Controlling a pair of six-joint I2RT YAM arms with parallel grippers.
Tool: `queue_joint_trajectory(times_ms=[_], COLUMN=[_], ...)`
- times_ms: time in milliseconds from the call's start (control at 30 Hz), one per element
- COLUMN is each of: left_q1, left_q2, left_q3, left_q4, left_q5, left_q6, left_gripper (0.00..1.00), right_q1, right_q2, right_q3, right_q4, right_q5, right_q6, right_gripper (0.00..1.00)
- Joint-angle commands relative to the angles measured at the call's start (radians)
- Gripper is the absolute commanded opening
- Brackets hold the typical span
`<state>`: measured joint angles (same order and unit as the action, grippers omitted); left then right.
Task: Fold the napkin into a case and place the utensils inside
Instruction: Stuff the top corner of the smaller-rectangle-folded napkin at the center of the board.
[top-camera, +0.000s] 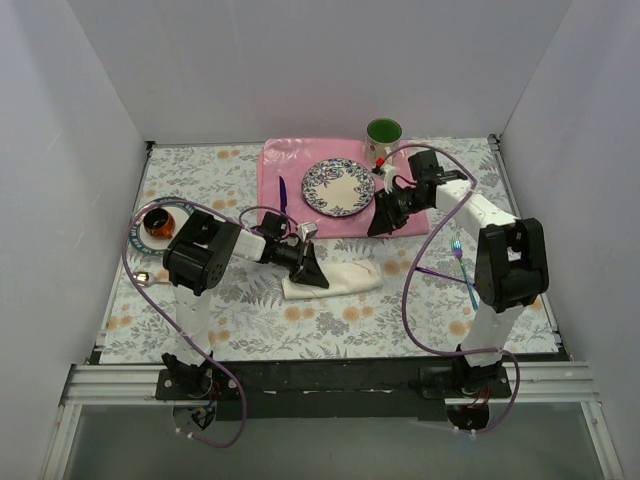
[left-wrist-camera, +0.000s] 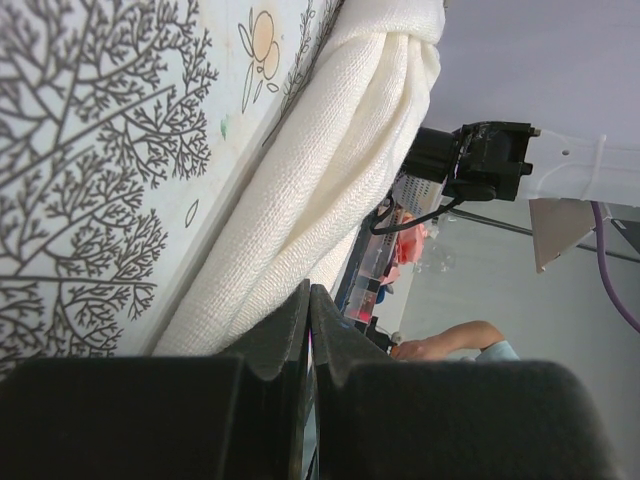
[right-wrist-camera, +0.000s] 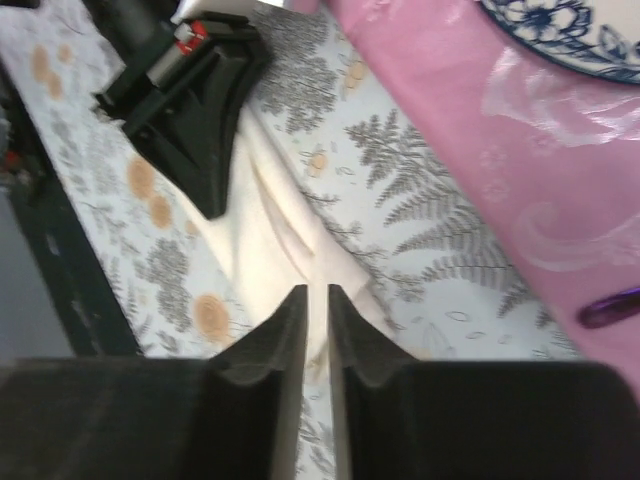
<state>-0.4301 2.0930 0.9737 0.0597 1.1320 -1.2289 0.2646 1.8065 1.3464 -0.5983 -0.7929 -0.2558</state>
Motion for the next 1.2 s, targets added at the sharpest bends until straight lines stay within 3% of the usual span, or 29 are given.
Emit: queue_joint_trajectory(times_ms=[0, 133, 267, 433, 467, 633, 733, 1000, 1167], left_q1=[0.007, 0.007, 0.007, 0.007, 0.005, 0.005, 0.005, 0.007, 0.005], left_q2=[0.064, 0.064, 0.062, 0.059, 0.058, 0.052, 0.052, 0.048, 0.05], left_q3=[-0.017, -0.01, -0.004, -0.007, -0.007, -0.009, -0.01, -0.009, -0.006], left_q4=[-0.054, -0.086, -0.093, -0.1, -0.1, -0.103, -0.103, -0.107, -0.107], left_q5=[-0.139, -0.149, -0.15, -0.147, -0.147, -0.146, -0.144, -0.144, -0.144], left_q6=[0.042, 0.055, 0.06, 0.063, 0.065, 0.066, 0.066, 0.072, 0.072], left_gripper=[0.0, 0.0, 0.0, 0.0, 0.0, 0.0, 0.0, 0.0, 0.0], right_q1=[0.012, 0.042, 0.082, 0.152, 0.166, 0.248, 0.277, 0.309, 0.312], right_q2=[0.077, 0.119, 0.113, 0.074, 0.056, -0.01, -0.022, -0.006, -0.033], right_q3=[0.109, 0.16, 0.148, 0.083, 0.07, -0.055, -0.084, -0.115, -0.13], right_q4=[-0.162, -0.188, -0.164, -0.114, -0.097, 0.006, 0.058, 0.123, 0.118], right_q5=[0.168, 0.219, 0.233, 0.256, 0.264, 0.369, 0.438, 0.546, 0.514], right_q6=[-0.224, -0.319, -0.362, -0.37, -0.376, -0.401, -0.39, -0.388, -0.392], right_gripper=[0.15, 0.18, 0.52, 0.64, 0.73, 0.98, 0.97, 0.73, 0.72])
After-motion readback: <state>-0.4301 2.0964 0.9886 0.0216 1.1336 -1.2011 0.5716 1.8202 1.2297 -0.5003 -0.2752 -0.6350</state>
